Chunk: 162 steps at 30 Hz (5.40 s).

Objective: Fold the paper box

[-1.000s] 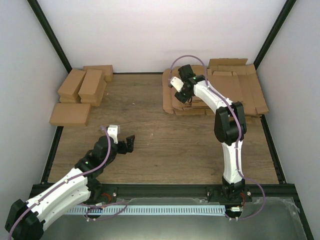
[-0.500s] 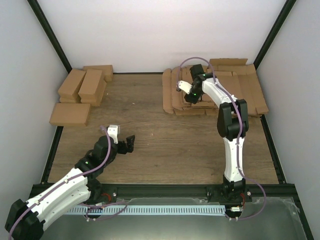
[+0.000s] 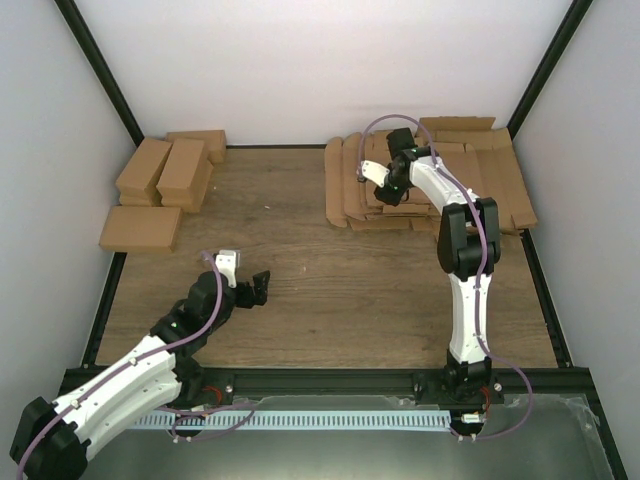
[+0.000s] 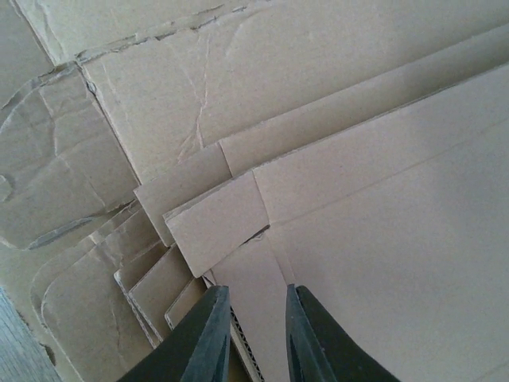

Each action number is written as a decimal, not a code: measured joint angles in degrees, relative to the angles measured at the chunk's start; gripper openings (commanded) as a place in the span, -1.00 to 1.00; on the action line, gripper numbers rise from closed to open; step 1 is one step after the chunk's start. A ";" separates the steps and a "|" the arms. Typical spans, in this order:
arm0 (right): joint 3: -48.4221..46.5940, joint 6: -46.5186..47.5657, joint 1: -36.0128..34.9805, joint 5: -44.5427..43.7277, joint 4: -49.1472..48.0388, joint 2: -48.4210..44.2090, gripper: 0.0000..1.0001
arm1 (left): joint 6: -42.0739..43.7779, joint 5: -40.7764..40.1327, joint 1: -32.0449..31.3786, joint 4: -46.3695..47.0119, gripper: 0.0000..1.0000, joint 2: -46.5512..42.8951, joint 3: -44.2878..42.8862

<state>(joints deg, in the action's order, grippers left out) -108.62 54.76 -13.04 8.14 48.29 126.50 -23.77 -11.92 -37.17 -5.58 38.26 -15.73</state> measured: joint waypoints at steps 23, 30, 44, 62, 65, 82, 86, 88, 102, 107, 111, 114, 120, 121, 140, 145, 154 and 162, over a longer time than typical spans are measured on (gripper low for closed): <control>0.00 1.20 0.33 2.49 3.78 0.22 -0.99 | 0.20 0.02 0.00 0.20 1.00 1.01 0.00; -0.02 1.33 0.50 3.41 2.03 -0.50 -0.99 | 0.22 0.02 0.00 0.35 1.00 1.01 0.00; 0.63 -0.28 -0.09 8.22 -2.56 -24.39 -0.99 | 0.22 0.22 0.00 0.37 1.00 -0.94 0.09; 28.15 -23.76 -7.13 1.18 -10.69 -38.97 0.12 | 0.59 2.14 0.00 0.37 1.00 -2.60 0.15; 28.61 -23.80 -6.27 -0.81 -11.82 -37.09 0.06 | 0.68 2.16 0.00 0.42 1.00 -3.17 0.44; 19.06 -9.51 -1.97 -5.66 -13.05 -19.52 -0.14 | 1.29 2.32 0.00 0.39 1.00 -3.45 0.79; 17.27 -7.37 -1.55 -5.66 -12.74 -17.20 -0.16 | 1.29 2.32 0.00 0.42 1.00 -3.06 0.81; 16.52 -6.73 -1.36 -5.64 -12.61 -16.39 -0.16 | 1.29 2.32 0.00 0.42 1.00 -2.75 0.81; 15.74 -5.27 -1.18 -4.74 -11.47 -14.56 -0.14 | 1.31 2.32 0.00 0.44 1.00 -2.21 0.81; 16.79 -4.72 -1.16 -4.87 -11.45 -16.26 -0.14 | 1.31 2.32 0.00 0.44 1.00 -2.21 0.81; 16.98 -4.33 -1.09 -5.05 -11.43 -16.55 -0.15 | 1.31 2.32 0.00 0.44 1.00 -2.21 0.81; 17.00 -4.24 -0.96 -5.20 -11.45 -16.55 -0.16 | 1.31 2.32 0.00 0.44 1.00 -2.23 0.81; 17.31 -4.09 -0.92 -4.96 -11.34 -16.50 -0.23 | 1.31 2.29 0.00 0.44 1.00 -2.21 0.81; 17.33 -3.98 -0.92 -4.72 -11.10 -16.44 -0.23 | 1.31 2.32 0.00 0.44 1.00 -2.21 0.81; 16.61 -1.40 -0.92 -0.28 -5.75 -11.89 -0.86 | 1.31 2.12 0.00 0.50 1.00 -1.66 0.81; 13.81 -1.25 -0.92 -0.24 -4.15 -10.21 -0.90 | 1.31 2.12 0.00 0.52 1.00 -1.64 0.81; 7.96 -2.45 -0.61 -7.85 -7.34 -16.26 -0.91 | 1.31 2.12 0.00 0.59 1.00 -1.86 0.81; 5.40 -8.44 0.37 -19.56 -17.22 -26.08 -0.98 | 1.31 2.12 0.00 0.59 1.00 -3.21 0.81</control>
<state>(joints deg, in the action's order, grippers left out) -103.22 46.33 -12.67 -11.42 31.07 100.42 -22.46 -9.80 -37.17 -4.99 35.05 -14.92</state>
